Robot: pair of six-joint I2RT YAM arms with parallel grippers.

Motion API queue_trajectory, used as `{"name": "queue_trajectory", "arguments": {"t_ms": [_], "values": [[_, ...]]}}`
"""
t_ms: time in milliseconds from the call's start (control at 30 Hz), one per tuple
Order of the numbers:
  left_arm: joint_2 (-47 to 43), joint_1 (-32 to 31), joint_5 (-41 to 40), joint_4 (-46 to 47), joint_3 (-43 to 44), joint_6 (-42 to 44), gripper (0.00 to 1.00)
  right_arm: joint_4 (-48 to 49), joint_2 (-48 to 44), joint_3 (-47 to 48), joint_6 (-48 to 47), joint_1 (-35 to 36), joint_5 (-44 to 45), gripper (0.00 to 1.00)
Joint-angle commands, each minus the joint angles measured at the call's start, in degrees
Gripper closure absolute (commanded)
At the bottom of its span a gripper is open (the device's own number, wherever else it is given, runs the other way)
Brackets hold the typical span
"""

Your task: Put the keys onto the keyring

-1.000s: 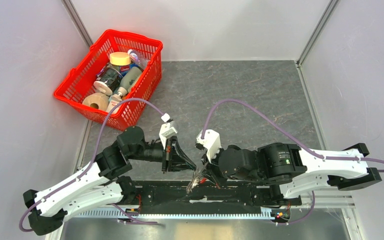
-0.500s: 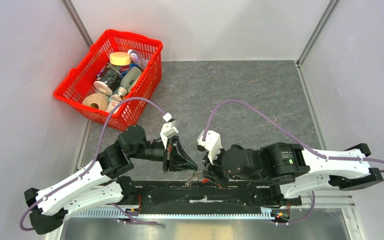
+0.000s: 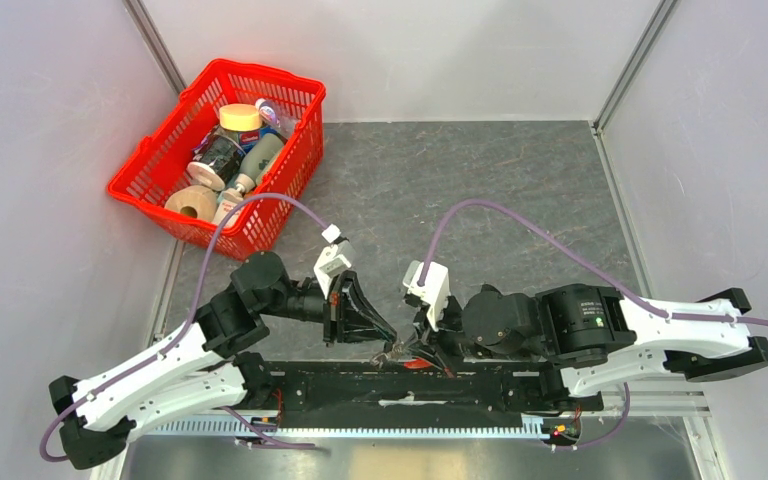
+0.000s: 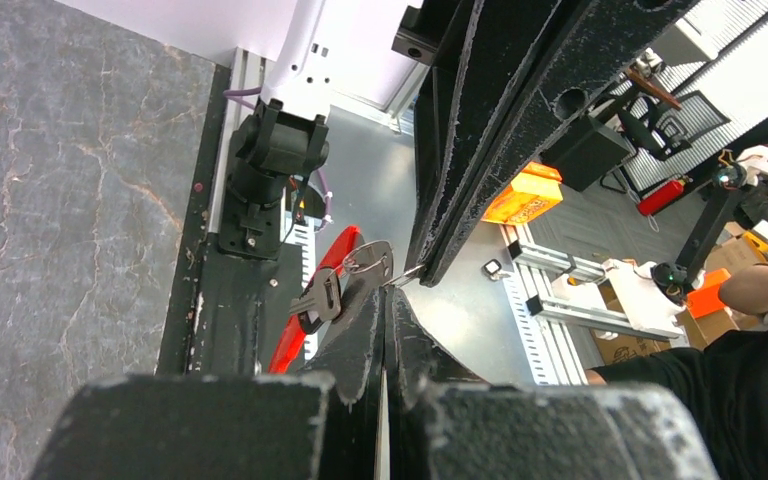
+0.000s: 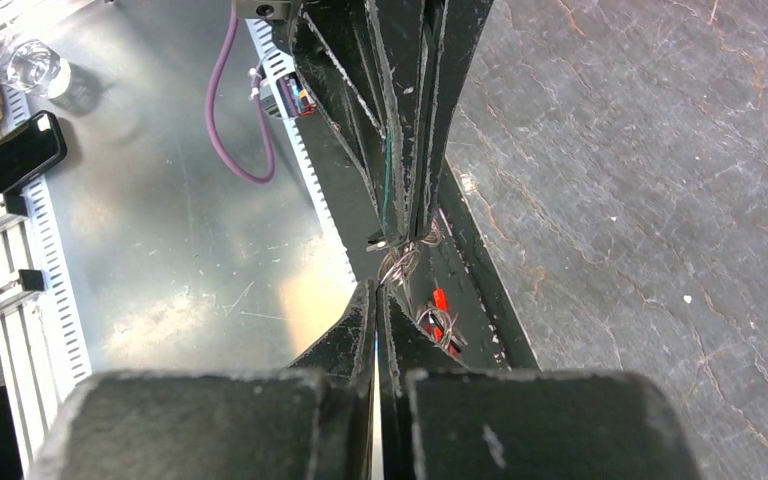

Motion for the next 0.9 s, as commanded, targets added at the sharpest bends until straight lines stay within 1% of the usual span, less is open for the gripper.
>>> {"name": "queue_trajectory", "arguments": {"t_ms": [0, 200, 467, 867], "values": [[-0.39, 0.07, 1.68, 4.09, -0.97, -1.84, 0.98, 7.49, -2.62, -0.92, -3.28, 0.32, -2.37, 1.00], [-1.18, 0.11, 2.74, 4.42, -1.05, -2.24, 0.98, 7.96, -3.27, -1.68, -6.24, 0.85, -3.74, 1.00], [-1.52, 0.11, 2.05, 4.61, -0.80, -2.87, 0.98, 7.63, -3.17, -1.94, -8.99, 1.86, -6.18, 1.00], [-1.29, 0.16, 0.36, 4.78, 0.08, -3.43, 0.98, 5.98, -3.05, -1.48, -7.89, 2.87, -3.93, 1.00]]}}
